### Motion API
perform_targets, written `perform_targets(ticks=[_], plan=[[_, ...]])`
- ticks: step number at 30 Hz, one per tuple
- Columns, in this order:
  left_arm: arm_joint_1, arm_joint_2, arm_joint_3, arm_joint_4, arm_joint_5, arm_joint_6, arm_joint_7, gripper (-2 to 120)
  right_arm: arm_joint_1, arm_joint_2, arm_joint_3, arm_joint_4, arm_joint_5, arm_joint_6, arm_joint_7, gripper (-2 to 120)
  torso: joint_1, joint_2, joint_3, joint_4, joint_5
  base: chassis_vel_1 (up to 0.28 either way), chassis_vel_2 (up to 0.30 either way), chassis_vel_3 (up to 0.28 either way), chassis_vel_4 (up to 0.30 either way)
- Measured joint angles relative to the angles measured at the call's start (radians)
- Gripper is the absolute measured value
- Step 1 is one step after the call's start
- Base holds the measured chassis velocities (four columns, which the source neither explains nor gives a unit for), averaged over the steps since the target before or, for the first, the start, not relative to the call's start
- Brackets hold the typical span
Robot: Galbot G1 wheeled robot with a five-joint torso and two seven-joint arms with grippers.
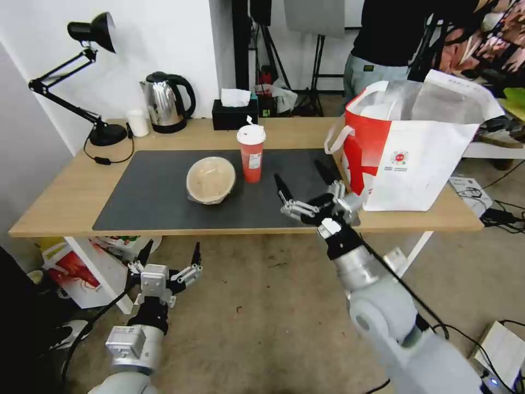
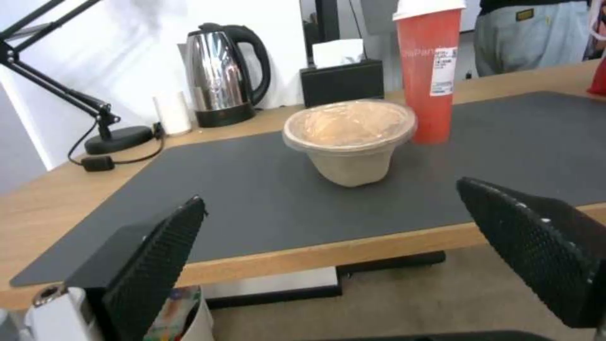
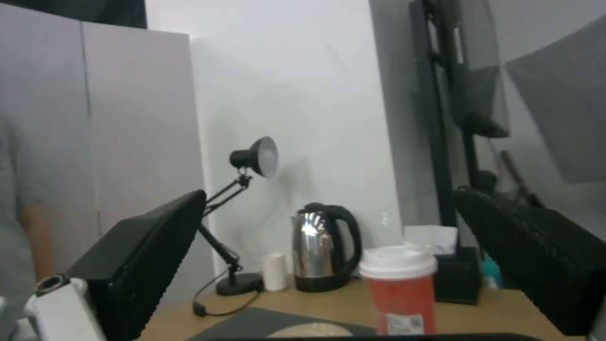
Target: Pick up the trash from the table and place it into the takeout bag.
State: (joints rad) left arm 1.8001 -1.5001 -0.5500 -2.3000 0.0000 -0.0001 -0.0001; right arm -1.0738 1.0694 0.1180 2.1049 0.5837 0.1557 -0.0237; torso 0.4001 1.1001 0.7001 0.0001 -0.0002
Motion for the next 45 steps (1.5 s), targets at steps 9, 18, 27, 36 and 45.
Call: perform_targets(ticks=[9, 18, 27, 36, 45], plan=[[0.0, 0.0, 0.0, 0.0, 0.0, 0.0, 0.0, 100, 0.16, -0.029, -0.097, -0.079, 0.079, -0.037, 0.02, 100, 0.0, 0.0, 0.0, -0.0001, 0.0001, 0.0, 0.0, 0.0, 0.0], [0.0, 0.0, 0.0, 0.0, 0.0, 0.0, 0.0, 100, 0.258, -0.021, -0.164, -0.133, 0.143, -0.083, 0.031, 100, 0.0, 0.0, 0.0, 0.0, 0.0002, 0.0, 0.0, 0.0, 0.0], [0.0, 0.0, 0.0, 0.0, 0.0, 0.0, 0.0, 100, 0.346, -0.048, -0.229, -0.159, 0.224, -0.145, 0.072, 100, 0.0, 0.0, 0.0, -0.0002, 0.0001, 0.0, 0.0, 0.0, 0.0], [0.0, 0.0, 0.0, 0.0, 0.0, 0.0, 0.0, 100, 0.431, -0.029, -0.275, -0.23, 0.23, -0.167, 0.095, 100, 0.0, 0.0, 0.0, -0.0001, 0.0002, 0.0, 0.0, 0.0, 0.0], [0.0, 0.0, 0.0, 0.0, 0.0, 0.0, 0.0, 100, 0.462, -0.019, -0.295, -0.271, 0.227, -0.189, 0.107, 100, 0.0, 0.0, 0.0, -0.0001, 0.0001, 0.0, 0.0, 0.0, 0.0]])
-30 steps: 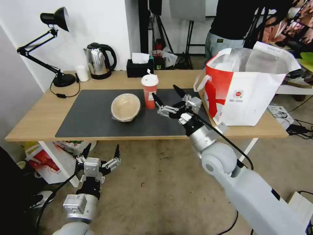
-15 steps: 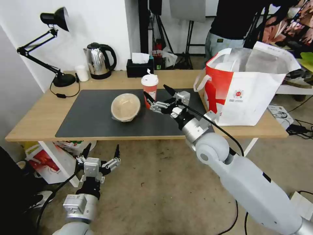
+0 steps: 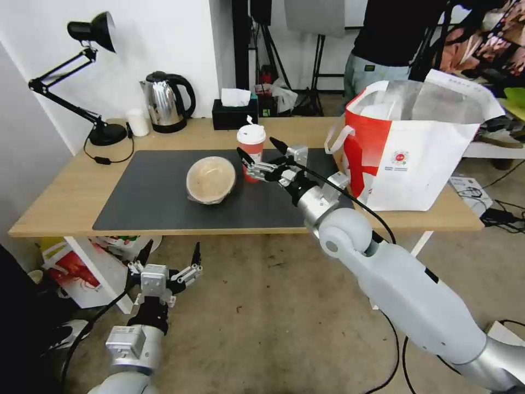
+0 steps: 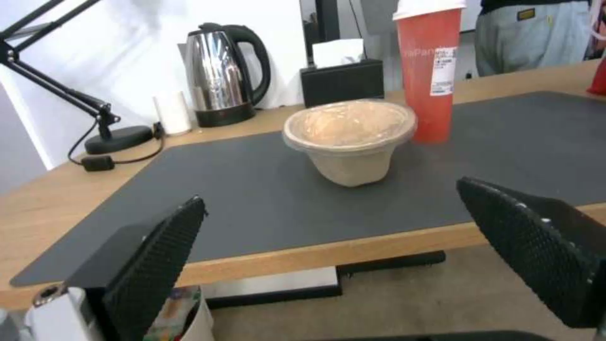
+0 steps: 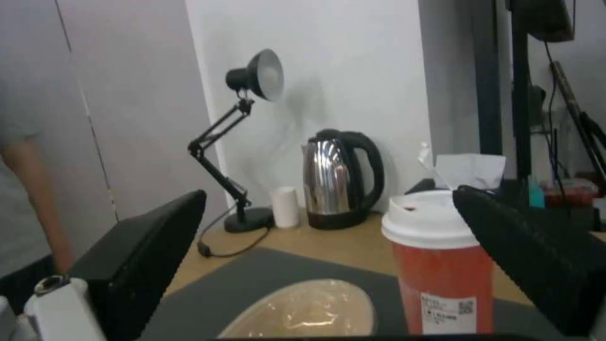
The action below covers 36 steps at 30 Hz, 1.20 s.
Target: Pick up the trash from the table and place it into the takeout bag.
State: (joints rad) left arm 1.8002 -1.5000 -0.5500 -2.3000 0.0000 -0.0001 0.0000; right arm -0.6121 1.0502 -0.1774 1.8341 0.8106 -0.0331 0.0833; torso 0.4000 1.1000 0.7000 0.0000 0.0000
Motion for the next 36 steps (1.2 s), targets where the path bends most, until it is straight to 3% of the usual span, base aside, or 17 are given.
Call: perform_targets(ticks=[21, 36], plan=[[0.0, 0.0, 0.0, 0.0, 0.0, 0.0, 0.0, 100, 0.045, 0.011, 0.004, -0.046, 0.026, -0.143, 0.17, 100, 0.0, 0.0, 0.0, 0.0, 0.0001, 0.0, 0.0, 0.0, 0.0], [0.0, 0.0, 0.0, 0.0, 0.0, 0.0, 0.0, 100, 0.103, 0.023, -0.025, -0.127, 0.114, -0.195, 0.173, 100, 0.0, 0.0, 0.0, 0.0, 0.0, 0.0, 0.0, 0.0, 0.0]])
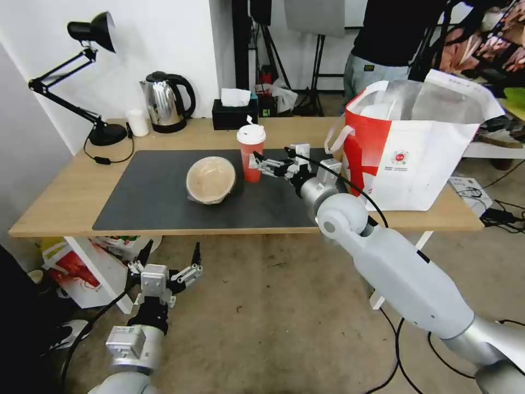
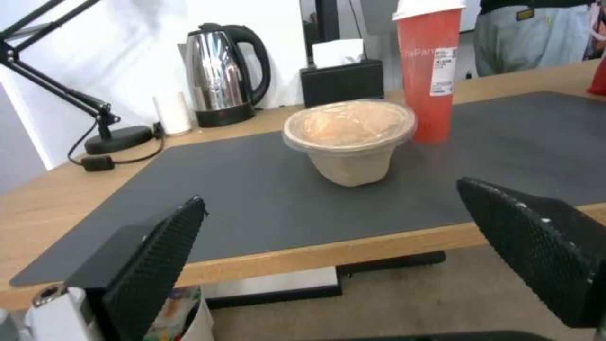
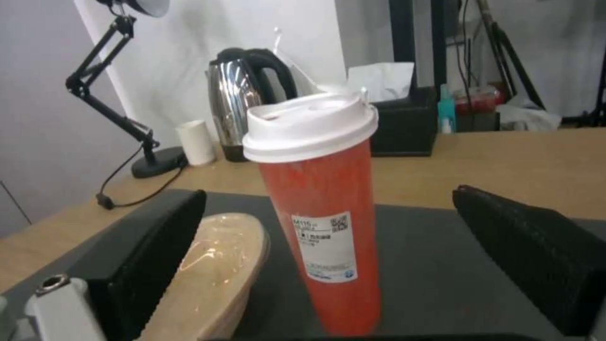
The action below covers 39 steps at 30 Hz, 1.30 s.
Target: Pick up the trash from the table and place it into the takeout bag.
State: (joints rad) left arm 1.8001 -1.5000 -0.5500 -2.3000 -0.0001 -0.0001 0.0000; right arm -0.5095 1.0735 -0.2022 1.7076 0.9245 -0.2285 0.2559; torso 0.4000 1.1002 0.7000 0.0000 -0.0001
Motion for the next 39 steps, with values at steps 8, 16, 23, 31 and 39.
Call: perform_targets(ticks=[8, 16, 23, 31, 39], plan=[[0.0, 0.0, 0.0, 0.0, 0.0, 0.0, 0.0, 100, 0.033, 0.027, -0.018, -0.063, 0.001, 0.0, -0.003, 100, 0.0, 0.0, 0.0, 0.0001, 0.0, 0.0, 0.0, 0.0, 0.0], [0.0, 0.0, 0.0, 0.0, 0.0, 0.0, 0.0, 100, 0.062, 0.047, -0.029, -0.126, 0.004, 0.002, -0.016, 100, 0.0, 0.0, 0.0, 0.0, 0.0, 0.0, 0.0, 0.0, 0.0], [0.0, 0.0, 0.0, 0.0, 0.0, 0.0, 0.0, 100, 0.084, 0.062, -0.039, -0.167, 0.012, 0.005, -0.029, 100, 0.0, 0.0, 0.0, 0.0, 0.0, 0.0, 0.0, 0.0, 0.0], [0.0, 0.0, 0.0, 0.0, 0.0, 0.0, 0.0, 100, 0.093, 0.083, -0.048, -0.195, 0.013, 0.005, -0.043, 100, 0.0, 0.0, 0.0, 0.0, 0.0, 0.0, 0.0, 0.0, 0.0], [0.0, 0.0, 0.0, 0.0, 0.0, 0.0, 0.0, 100, 0.109, 0.111, -0.058, -0.232, 0.014, 0.005, -0.059, 100, 0.0, 0.0, 0.0, 0.0001, 0.0, 0.0, 0.0, 0.0, 0.0]])
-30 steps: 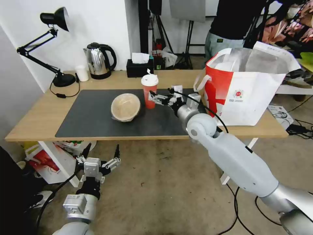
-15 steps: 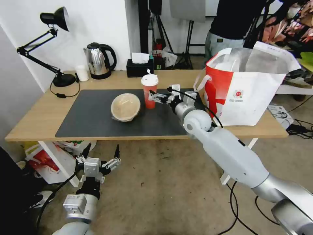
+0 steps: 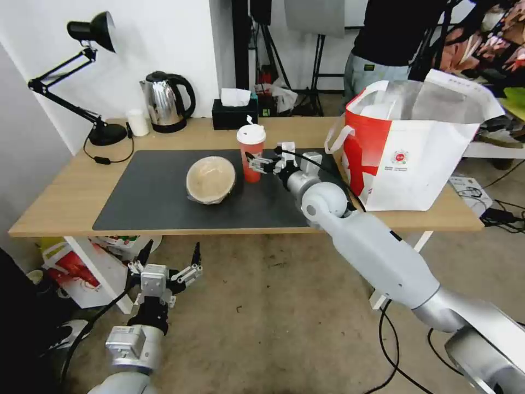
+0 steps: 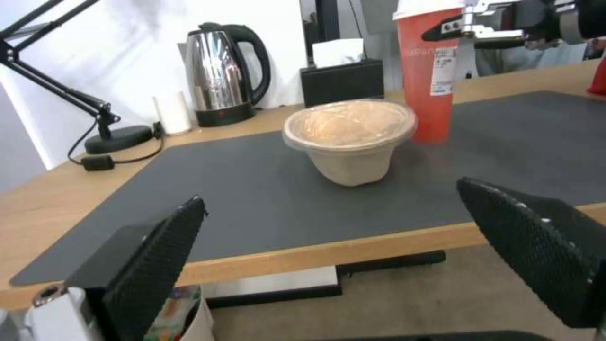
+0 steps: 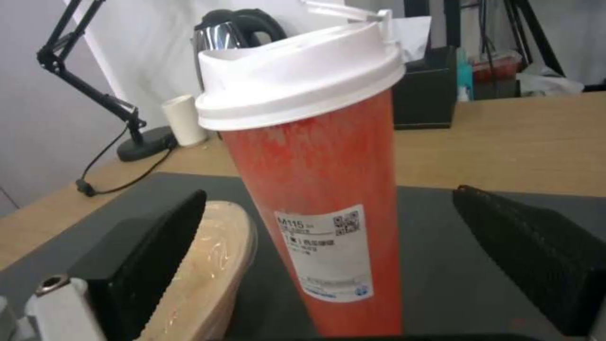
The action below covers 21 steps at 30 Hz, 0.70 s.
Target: Pick up the trash from the table and place it into the takeout bag.
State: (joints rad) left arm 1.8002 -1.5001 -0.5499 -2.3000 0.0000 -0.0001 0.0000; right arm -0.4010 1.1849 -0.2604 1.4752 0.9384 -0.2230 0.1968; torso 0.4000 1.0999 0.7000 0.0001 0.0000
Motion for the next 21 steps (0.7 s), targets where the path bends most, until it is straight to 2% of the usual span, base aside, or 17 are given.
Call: perform_targets(ticks=[13, 18, 21], plan=[[0.0, 0.0, 0.0, 0.0, 0.0, 0.0, 0.0, 100, 0.047, 0.049, -0.005, -0.134, 0.007, 0.015, -0.046, 100, 0.0, 0.0, 0.0, -0.0001, 0.0, 0.0, 0.0, 0.0, 0.0], [0.0, 0.0, 0.0, 0.0, 0.0, 0.0, 0.0, 100, 0.052, 0.057, -0.005, -0.151, 0.019, 0.02, -0.064, 91, 0.0, 0.0, 0.0, -0.0001, 0.0, 0.0, 0.0, 0.0, 0.0], [0.0, 0.0, 0.0, 0.0, 0.0, 0.0, 0.0, 100, 0.053, 0.061, -0.007, -0.154, 0.025, 0.021, -0.068, 80, 0.0, 0.0, 0.0, -0.0001, 0.0001, 0.0, 0.0, 0.0, 0.0]])
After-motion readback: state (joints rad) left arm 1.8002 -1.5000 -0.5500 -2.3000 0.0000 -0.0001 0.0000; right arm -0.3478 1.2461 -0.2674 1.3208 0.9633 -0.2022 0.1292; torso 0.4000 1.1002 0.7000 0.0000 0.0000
